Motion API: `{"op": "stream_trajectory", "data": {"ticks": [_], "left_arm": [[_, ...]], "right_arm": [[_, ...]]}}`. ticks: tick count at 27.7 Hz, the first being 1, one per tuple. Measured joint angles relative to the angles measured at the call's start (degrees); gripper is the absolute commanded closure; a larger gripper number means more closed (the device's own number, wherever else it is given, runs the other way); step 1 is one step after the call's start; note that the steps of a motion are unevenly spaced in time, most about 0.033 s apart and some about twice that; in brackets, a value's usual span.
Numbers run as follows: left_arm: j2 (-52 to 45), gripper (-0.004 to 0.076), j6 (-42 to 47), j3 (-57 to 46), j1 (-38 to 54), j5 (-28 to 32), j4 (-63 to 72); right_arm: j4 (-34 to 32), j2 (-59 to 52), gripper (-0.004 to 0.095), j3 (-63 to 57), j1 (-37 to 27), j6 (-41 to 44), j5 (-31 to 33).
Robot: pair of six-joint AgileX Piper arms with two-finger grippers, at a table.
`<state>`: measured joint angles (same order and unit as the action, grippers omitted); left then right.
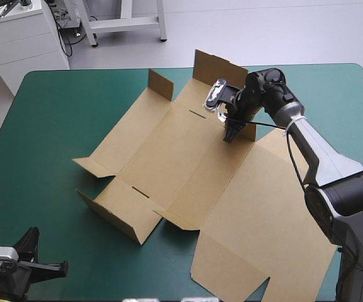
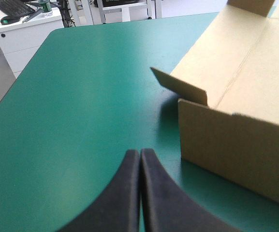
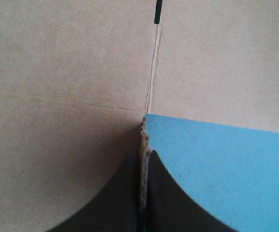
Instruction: Fold the box
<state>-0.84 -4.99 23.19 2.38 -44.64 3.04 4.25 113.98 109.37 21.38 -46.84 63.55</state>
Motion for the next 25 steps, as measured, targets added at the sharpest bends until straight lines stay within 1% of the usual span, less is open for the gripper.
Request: {"op": "stream_trajectory", "data": {"ticks": [6, 11, 15, 21, 22, 24, 25], "left_arm": [[0.0, 0.0756, 0.05, 0.0, 0.0, 0.0, 0.06], [0.0, 0.0756, 0.22, 0.0, 0.0, 0.0, 0.06], [0.0, 0.0756, 0.27, 0.0, 0.0, 0.0, 0.06], [0.0, 0.0756, 0.27, 0.0, 0.0, 0.0, 0.11], [0.0, 0.0756, 0.27, 0.0, 0.0, 0.0, 0.11], [0.0, 0.0756, 0.27, 0.0, 0.0, 0.0, 0.11], [0.0, 0.0756, 0.27, 0.0, 0.0, 0.0, 0.11]], "right_arm": [[0.1, 0.05, 0.0932, 0.0, 6.07, -10.37, -2.91], [0.44, 0.29, 0.0932, 0.0, 10.34, -17.42, -8.03], [1.78, 1.74, 0.0931, 0.0, 11.64, -19.21, -11.11], [3.92, 5.93, 0.0927, 0.0, 11.65, -19.71, -12.36], [4.4, 6.39, 0.0921, 0.0, 11.65, -19.77, -12.59], [5.06, 6.96, 0.0868, 0.0, 11.65, -19.83, -13.21], [5.17, 7.03, 0.0794, 0.0, 11.65, -19.83, -13.4]]}}
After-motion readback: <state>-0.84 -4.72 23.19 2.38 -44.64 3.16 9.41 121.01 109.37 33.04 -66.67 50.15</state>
